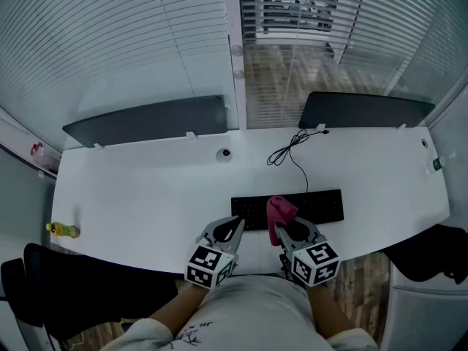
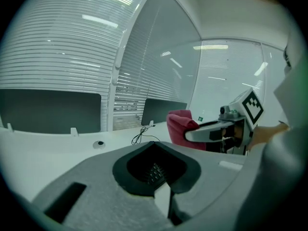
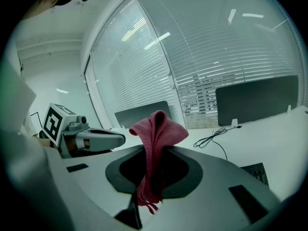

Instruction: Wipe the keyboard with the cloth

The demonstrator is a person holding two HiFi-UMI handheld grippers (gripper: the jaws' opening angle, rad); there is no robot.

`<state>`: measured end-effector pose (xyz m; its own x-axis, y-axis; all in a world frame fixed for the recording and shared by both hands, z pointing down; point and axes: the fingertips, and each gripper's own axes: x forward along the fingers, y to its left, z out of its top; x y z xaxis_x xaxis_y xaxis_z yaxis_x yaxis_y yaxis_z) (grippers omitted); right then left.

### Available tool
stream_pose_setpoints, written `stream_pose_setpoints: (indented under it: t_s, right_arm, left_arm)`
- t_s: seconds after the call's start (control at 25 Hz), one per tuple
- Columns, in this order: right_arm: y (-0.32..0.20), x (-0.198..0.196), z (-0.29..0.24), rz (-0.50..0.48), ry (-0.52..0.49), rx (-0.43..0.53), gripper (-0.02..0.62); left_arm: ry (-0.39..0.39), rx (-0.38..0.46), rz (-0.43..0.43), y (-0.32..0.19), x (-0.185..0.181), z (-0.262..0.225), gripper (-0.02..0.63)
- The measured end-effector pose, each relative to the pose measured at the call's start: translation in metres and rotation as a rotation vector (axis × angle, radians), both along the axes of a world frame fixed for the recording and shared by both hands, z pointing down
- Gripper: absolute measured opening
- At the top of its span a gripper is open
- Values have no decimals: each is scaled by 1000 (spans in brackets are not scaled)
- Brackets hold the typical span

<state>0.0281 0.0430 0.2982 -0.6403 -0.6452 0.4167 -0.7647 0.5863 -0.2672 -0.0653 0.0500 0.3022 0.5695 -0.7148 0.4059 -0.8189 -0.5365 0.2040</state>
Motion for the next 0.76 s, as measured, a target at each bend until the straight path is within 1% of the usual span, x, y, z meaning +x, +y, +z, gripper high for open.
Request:
stream_pose_setpoints:
  t_s: [0.4,0.76]
  right_arm:
    - [8,-5,-1,-18,12,0,61]
    - [10,-2,2,-11,25,10,61]
  left_arm:
    - [1,-4,-7,8,-6,1,11]
    - [8,-7,-26,9,-13,3,11]
